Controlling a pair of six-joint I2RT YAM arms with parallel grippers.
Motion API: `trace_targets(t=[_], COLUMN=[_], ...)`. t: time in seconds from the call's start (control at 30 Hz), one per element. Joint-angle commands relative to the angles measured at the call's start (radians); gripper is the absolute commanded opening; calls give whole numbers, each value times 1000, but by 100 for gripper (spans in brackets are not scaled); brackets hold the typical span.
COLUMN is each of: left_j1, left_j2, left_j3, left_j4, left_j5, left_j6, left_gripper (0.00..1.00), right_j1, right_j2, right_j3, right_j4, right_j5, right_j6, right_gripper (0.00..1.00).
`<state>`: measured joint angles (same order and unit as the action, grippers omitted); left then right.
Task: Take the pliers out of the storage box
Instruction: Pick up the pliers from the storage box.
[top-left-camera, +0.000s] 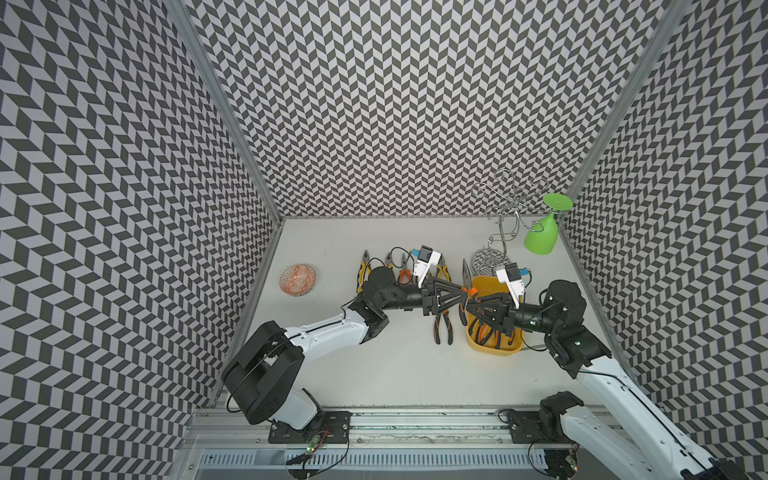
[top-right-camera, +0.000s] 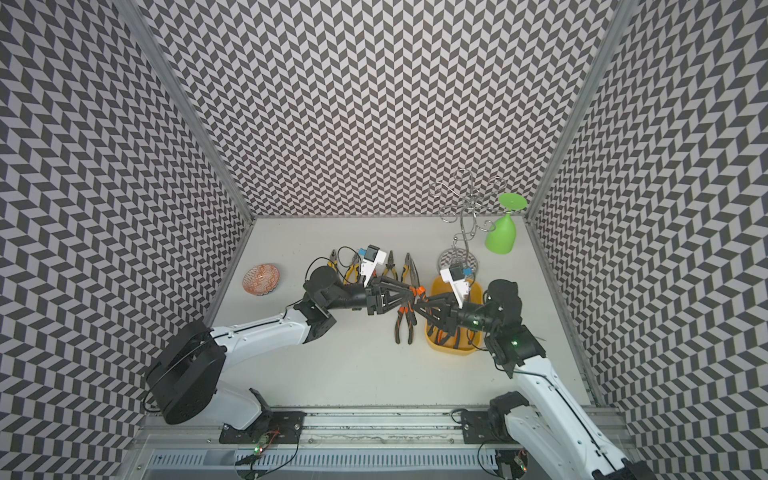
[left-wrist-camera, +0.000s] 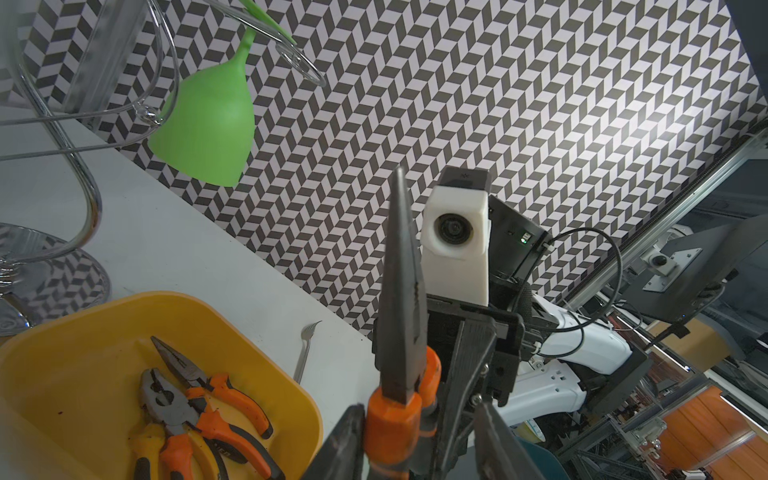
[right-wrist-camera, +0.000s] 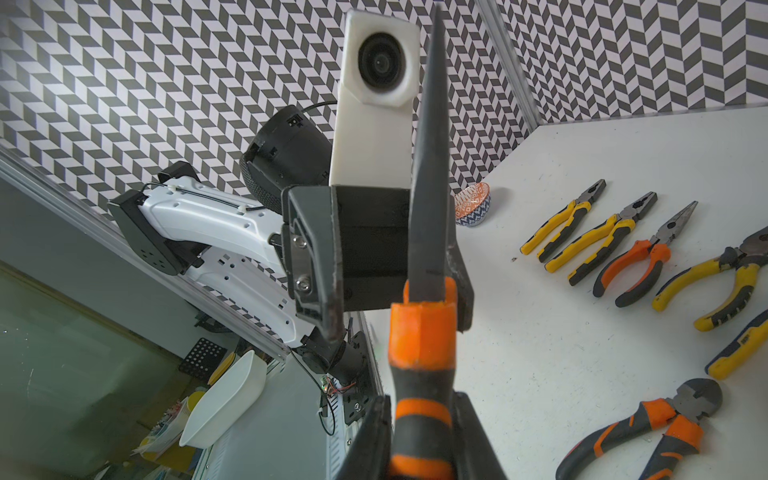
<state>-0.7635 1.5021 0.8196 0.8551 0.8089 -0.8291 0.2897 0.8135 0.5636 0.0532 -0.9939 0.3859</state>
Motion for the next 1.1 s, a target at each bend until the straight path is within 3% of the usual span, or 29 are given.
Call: trace_targets(t=[0.0, 0.27, 0.5, 0.57, 0.6, 0.73, 0.9, 1.07], left_j1=[-14, -31, -34, -31, -28, -6, 47, 103], left_j2=[16, 53, 68, 68, 67, 46, 0, -45], left_j3=[46, 80, 87, 81, 77, 47, -12, -99], left_j4=[61, 74, 81, 81, 79, 42, -83, -217], left_j5=[46, 67, 64, 60, 59, 39, 33, 44], left_j6=[-5, -24, -41, -42, -42, -36, 15, 77], left_gripper=[45, 41, 19, 3, 0, 0, 0, 0], right_j1=[-1, 0, 2, 1, 1, 2, 11, 32], right_j2=[10, 20, 16, 8, 2, -38, -101, -173], right_j3=[2, -1, 3, 14, 20, 32, 65, 49], right_j4=[84, 82, 33, -13, -41, -142, -292, -293], right_j5=[-33, -54, -39, -14, 5, 87, 243, 359], right_j6=[1, -8, -38, -69, -85, -151, -287, -353], right_gripper=[0, 0, 0, 15, 24, 58, 76, 92])
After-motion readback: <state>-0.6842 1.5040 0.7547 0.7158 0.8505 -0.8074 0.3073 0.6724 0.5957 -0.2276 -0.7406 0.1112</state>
